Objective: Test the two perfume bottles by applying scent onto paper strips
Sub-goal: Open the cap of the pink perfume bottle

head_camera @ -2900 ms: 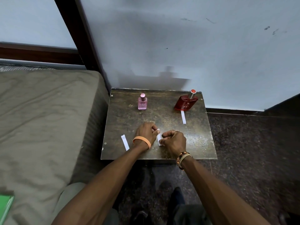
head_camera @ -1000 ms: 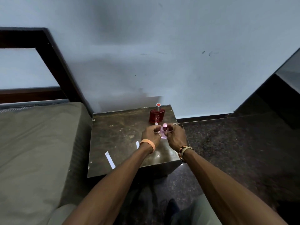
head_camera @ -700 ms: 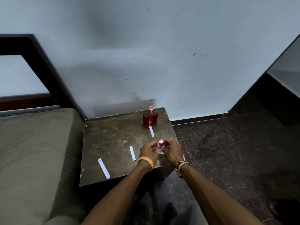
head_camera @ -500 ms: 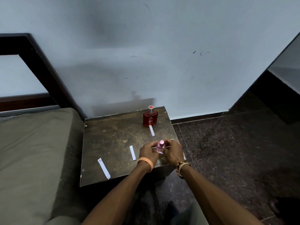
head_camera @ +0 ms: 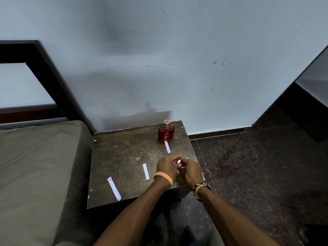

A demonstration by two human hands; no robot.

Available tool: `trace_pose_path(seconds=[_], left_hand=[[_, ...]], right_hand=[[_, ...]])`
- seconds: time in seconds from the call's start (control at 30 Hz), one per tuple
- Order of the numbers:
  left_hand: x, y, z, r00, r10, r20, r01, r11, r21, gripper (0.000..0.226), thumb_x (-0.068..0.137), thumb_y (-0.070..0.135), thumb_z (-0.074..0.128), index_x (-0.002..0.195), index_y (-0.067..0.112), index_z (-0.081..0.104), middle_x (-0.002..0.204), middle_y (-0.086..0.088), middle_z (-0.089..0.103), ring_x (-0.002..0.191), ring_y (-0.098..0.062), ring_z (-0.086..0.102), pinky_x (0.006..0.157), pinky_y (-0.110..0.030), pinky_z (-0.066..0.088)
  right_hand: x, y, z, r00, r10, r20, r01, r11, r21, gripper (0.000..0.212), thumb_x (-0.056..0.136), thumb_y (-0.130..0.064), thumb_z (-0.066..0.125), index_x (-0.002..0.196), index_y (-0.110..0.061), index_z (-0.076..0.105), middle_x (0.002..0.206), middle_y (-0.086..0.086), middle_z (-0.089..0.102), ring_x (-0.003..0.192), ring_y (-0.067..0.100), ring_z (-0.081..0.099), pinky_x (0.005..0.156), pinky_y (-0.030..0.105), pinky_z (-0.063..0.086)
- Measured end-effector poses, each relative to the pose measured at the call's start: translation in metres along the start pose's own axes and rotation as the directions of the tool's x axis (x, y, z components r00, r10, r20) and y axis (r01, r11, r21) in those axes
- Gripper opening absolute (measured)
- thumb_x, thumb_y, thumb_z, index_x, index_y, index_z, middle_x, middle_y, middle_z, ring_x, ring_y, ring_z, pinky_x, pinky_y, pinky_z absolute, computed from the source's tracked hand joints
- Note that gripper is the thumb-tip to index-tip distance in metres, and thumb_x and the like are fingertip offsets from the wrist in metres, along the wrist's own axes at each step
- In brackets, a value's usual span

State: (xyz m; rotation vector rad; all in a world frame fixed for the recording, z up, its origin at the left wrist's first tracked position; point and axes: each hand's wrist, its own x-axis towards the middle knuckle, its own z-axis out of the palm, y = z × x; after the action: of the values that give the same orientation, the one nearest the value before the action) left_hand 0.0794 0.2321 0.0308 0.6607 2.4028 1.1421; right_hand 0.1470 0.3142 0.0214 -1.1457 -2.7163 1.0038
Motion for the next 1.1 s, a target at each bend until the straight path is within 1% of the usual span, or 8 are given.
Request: trace_pose_path(seconds=[0.13, 0.27, 0.33, 0.5, 0.63, 0.8, 0.97, 1.1], left_hand=[[-0.001, 0.003, -0.001, 0.994, 0.077, -0.074, -0.069, 0.992, 0.102, 0.02, 0.08, 0.013, 0.071, 0.096, 0.023, 0.075, 0.093, 0.0, 0.074, 0.088, -0.014, 0.066, 0.083, -0.029, 0.054], [0.002, 0.002, -0.002, 0.979, 0.203, -0.019, -0.197, 0.964, 0.181, 0.034, 0.08, 0.007, 0.068, 0.113, 0.018, 0.068, 0.111, -0.004, 0.07, 0.104, -0.019, 0.063, 0.096, -0.03, 0.048], [0.002, -0.001, -0.003, 0.967, 0.253, 0.02, -0.251, 0.942, 0.221, 0.031, 0.08, 0.006, 0.064, 0.105, 0.023, 0.071, 0.101, -0.002, 0.073, 0.096, -0.019, 0.066, 0.087, -0.033, 0.052], [0.001, -0.002, -0.005, 0.98, 0.195, -0.05, -0.183, 0.966, 0.182, 0.019, 0.078, 0.018, 0.072, 0.095, 0.025, 0.073, 0.092, 0.002, 0.073, 0.087, -0.015, 0.064, 0.079, -0.031, 0.052], [0.001, -0.008, -0.003, 0.968, 0.25, 0.009, -0.246, 0.945, 0.214, 0.033, 0.081, 0.011, 0.068, 0.114, 0.017, 0.067, 0.116, -0.003, 0.068, 0.111, -0.018, 0.059, 0.1, -0.031, 0.044], [0.002, -0.01, -0.006, 0.975, 0.224, 0.019, -0.223, 0.956, 0.188, 0.035, 0.083, 0.011, 0.066, 0.117, 0.018, 0.066, 0.112, -0.006, 0.07, 0.107, -0.021, 0.062, 0.096, -0.032, 0.046], [0.001, -0.009, -0.009, 0.964, 0.239, 0.12, -0.262, 0.934, 0.244, 0.058, 0.086, 0.014, 0.063, 0.14, 0.02, 0.042, 0.135, -0.004, 0.054, 0.125, -0.021, 0.048, 0.107, -0.03, 0.034], [0.001, -0.015, -0.012, 0.953, 0.289, 0.085, -0.301, 0.929, 0.216, 0.039, 0.086, 0.007, 0.059, 0.125, 0.015, 0.06, 0.122, -0.007, 0.065, 0.114, -0.024, 0.058, 0.101, -0.034, 0.043]], right_hand=[[0.002, 0.001, 0.001, 1.0, -0.012, -0.008, 0.012, 1.0, -0.003, 0.017, 0.092, -0.014, 0.057, 0.096, -0.017, 0.072, 0.086, 0.007, 0.073, 0.076, 0.022, 0.067, 0.069, 0.04, 0.058], [0.001, 0.0, -0.001, 1.0, 0.005, -0.003, -0.005, 1.0, 0.003, 0.018, 0.093, -0.016, 0.054, 0.09, -0.015, 0.071, 0.086, 0.009, 0.072, 0.078, 0.026, 0.066, 0.067, 0.041, 0.054], [0.0, -0.001, -0.002, 1.0, 0.018, -0.006, -0.018, 1.0, -0.006, 0.018, 0.092, -0.017, 0.055, 0.089, -0.014, 0.072, 0.087, 0.011, 0.072, 0.08, 0.029, 0.067, 0.066, 0.04, 0.052], [0.0, -0.004, -0.002, 1.0, 0.023, 0.0, -0.023, 1.0, 0.003, 0.018, 0.092, -0.016, 0.055, 0.088, -0.014, 0.072, 0.087, 0.01, 0.072, 0.079, 0.028, 0.067, 0.068, 0.043, 0.055], [-0.001, -0.004, -0.004, 1.0, 0.017, 0.006, -0.017, 1.0, 0.005, 0.02, 0.094, -0.013, 0.053, 0.088, -0.015, 0.073, 0.085, 0.007, 0.072, 0.078, 0.023, 0.066, 0.071, 0.042, 0.056], [-0.002, -0.005, -0.004, 1.0, 0.013, 0.005, -0.013, 1.0, 0.007, 0.019, 0.092, -0.01, 0.057, 0.097, -0.017, 0.074, 0.088, 0.009, 0.072, 0.081, 0.025, 0.067, 0.071, 0.041, 0.055], [-0.003, -0.005, -0.005, 0.999, 0.028, 0.025, -0.029, 0.999, 0.037, 0.02, 0.089, -0.012, 0.06, 0.098, -0.021, 0.074, 0.086, 0.003, 0.073, 0.078, 0.02, 0.066, 0.073, 0.04, 0.056], [-0.003, -0.005, -0.005, 0.999, 0.012, 0.031, -0.013, 1.0, 0.023, 0.018, 0.087, -0.011, 0.064, 0.097, -0.021, 0.074, 0.088, 0.006, 0.073, 0.081, 0.023, 0.067, 0.075, 0.042, 0.056]])
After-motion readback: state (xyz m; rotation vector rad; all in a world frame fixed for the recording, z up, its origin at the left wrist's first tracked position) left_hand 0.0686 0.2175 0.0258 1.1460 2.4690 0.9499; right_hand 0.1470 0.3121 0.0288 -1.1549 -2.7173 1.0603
